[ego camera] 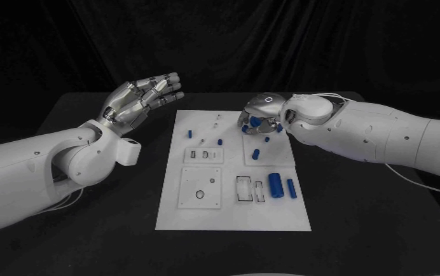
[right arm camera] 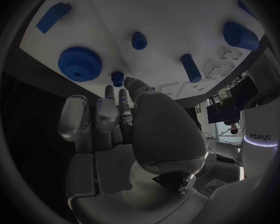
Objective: Assemble the parts on the task board
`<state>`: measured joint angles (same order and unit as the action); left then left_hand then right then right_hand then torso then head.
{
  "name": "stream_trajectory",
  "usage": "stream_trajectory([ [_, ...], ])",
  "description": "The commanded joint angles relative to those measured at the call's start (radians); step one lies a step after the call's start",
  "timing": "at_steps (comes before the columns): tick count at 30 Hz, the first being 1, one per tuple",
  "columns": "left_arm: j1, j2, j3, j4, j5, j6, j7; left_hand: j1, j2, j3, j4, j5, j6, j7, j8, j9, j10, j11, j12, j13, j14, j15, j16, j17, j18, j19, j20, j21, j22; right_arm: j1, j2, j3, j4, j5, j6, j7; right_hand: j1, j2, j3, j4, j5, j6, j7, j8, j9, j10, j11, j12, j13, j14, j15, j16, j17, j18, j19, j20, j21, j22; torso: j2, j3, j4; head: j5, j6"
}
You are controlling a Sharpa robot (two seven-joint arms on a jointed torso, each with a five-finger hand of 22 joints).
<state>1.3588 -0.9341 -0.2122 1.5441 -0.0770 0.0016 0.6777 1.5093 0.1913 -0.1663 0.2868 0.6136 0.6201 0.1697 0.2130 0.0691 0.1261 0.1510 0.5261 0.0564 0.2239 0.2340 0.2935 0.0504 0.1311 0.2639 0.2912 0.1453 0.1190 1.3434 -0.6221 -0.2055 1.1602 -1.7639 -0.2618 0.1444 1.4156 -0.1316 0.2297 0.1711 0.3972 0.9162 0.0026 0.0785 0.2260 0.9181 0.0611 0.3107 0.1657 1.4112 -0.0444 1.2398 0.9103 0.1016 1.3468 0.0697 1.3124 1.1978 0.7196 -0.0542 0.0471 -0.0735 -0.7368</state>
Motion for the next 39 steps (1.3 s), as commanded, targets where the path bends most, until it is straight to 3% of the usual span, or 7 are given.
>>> stream_trajectory([
  [1, 0.003, 0.001, 0.001, 0.001, 0.001, 0.011, 0.035, 0.014, 0.001, 0.007, -0.001, 0.006, 0.009, 0.002, 0.005, 0.001, 0.004, 0.004, 0.006, 0.001, 0.010, 0.001, 0.008, 0.001, -0.012, 0.005, 0.000, 0.005, 0.001, -0.004, 0.002, 0.001, -0.004, -0.004, -0.044, 0.009, -0.002, -0.005, 0.007, -0.001, 0.008, 0.006, -0.003, 0.004, 0.002, -0.010, 0.000, 0.007, 0.002, -0.010, 0.002, -0.008, -0.005, -0.007, -0.004, -0.003, -0.005, -0.001, 0.000, 0.0010, -0.0004, -0.001, -0.002],
  [8, 0.003, 0.001, 0.001, -0.001, 0.001, 0.013, 0.024, 0.019, 0.003, 0.013, -0.001, 0.008, 0.009, 0.005, 0.007, 0.001, 0.007, 0.008, 0.009, 0.001, 0.013, 0.003, 0.012, 0.002, -0.012, 0.005, 0.001, 0.004, 0.000, -0.010, 0.007, 0.001, -0.017, -0.004, -0.045, 0.007, -0.005, -0.005, 0.014, -0.002, 0.014, 0.009, 0.000, 0.005, 0.006, -0.019, 0.002, 0.010, 0.006, -0.013, 0.004, -0.011, -0.010, -0.006, -0.007, -0.002, -0.008, -0.002, 0.000, -0.0003, 0.0017, -0.003, -0.005],
  [17, 0.003, 0.001, 0.001, -0.003, 0.001, 0.018, 0.011, 0.021, 0.004, 0.017, -0.001, 0.008, 0.010, 0.008, 0.008, 0.001, 0.009, 0.011, 0.013, 0.001, 0.015, 0.005, 0.016, 0.002, -0.013, 0.006, 0.001, 0.004, 0.000, -0.013, 0.012, 0.001, -0.030, 0.000, -0.028, 0.007, -0.011, -0.009, 0.037, -0.005, 0.054, 0.011, 0.009, 0.005, 0.015, -0.020, 0.004, 0.025, 0.018, -0.014, 0.006, -0.009, -0.009, -0.006, -0.007, 0.000, -0.010, 0.002, -0.001, -0.0022, 0.0002, 0.001, -0.009],
  [25, 0.003, 0.002, 0.001, -0.005, 0.001, 0.020, 0.008, 0.022, 0.003, 0.018, -0.001, 0.008, 0.010, 0.009, 0.009, 0.001, 0.010, 0.013, 0.015, 0.002, 0.018, 0.006, 0.019, 0.002, -0.013, 0.007, 0.001, 0.005, 0.000, -0.014, 0.013, 0.001, -0.034, 0.004, -0.020, 0.007, -0.019, -0.014, 0.039, -0.003, 0.057, 0.013, 0.012, 0.006, 0.017, -0.017, 0.006, 0.030, 0.021, -0.015, 0.007, -0.008, -0.010, -0.007, -0.007, 0.001, -0.009, 0.004, -0.001, -0.0002, 0.0014, 0.000, -0.012],
  [33, 0.003, 0.002, 0.001, -0.007, 0.001, 0.021, 0.006, 0.022, 0.003, 0.020, -0.001, 0.008, 0.011, 0.011, 0.010, 0.001, 0.011, 0.014, 0.017, 0.002, 0.021, 0.008, 0.023, 0.003, -0.013, 0.010, 0.001, 0.007, 0.001, -0.014, 0.013, 0.001, -0.038, 0.005, -0.021, 0.011, -0.014, -0.016, 0.077, -0.022, 0.110, 0.046, 0.025, 0.025, 0.043, 0.013, -0.001, 0.059, 0.039, -0.013, 0.003, -0.003, -0.006, -0.007, -0.003, -0.001, -0.007, 0.014, -0.001, -0.0017, 0.0018, 0.001, -0.015],
  [39, 0.003, 0.003, 0.001, -0.008, 0.001, 0.022, 0.004, 0.022, 0.002, 0.023, 0.000, 0.008, 0.012, 0.012, 0.012, 0.001, 0.014, 0.016, 0.020, 0.002, 0.026, 0.011, 0.029, 0.004, -0.014, 0.013, 0.001, 0.008, 0.001, -0.014, 0.018, 0.001, -0.045, 0.005, -0.015, 0.014, -0.016, -0.017, 0.085, -0.030, 0.115, 0.059, 0.029, 0.035, 0.057, 0.025, -0.005, 0.071, 0.047, -0.013, 0.000, -0.001, -0.005, -0.008, -0.002, -0.004, -0.005, 0.019, -0.002, -0.0017, 0.0017, 0.001, -0.018],
])
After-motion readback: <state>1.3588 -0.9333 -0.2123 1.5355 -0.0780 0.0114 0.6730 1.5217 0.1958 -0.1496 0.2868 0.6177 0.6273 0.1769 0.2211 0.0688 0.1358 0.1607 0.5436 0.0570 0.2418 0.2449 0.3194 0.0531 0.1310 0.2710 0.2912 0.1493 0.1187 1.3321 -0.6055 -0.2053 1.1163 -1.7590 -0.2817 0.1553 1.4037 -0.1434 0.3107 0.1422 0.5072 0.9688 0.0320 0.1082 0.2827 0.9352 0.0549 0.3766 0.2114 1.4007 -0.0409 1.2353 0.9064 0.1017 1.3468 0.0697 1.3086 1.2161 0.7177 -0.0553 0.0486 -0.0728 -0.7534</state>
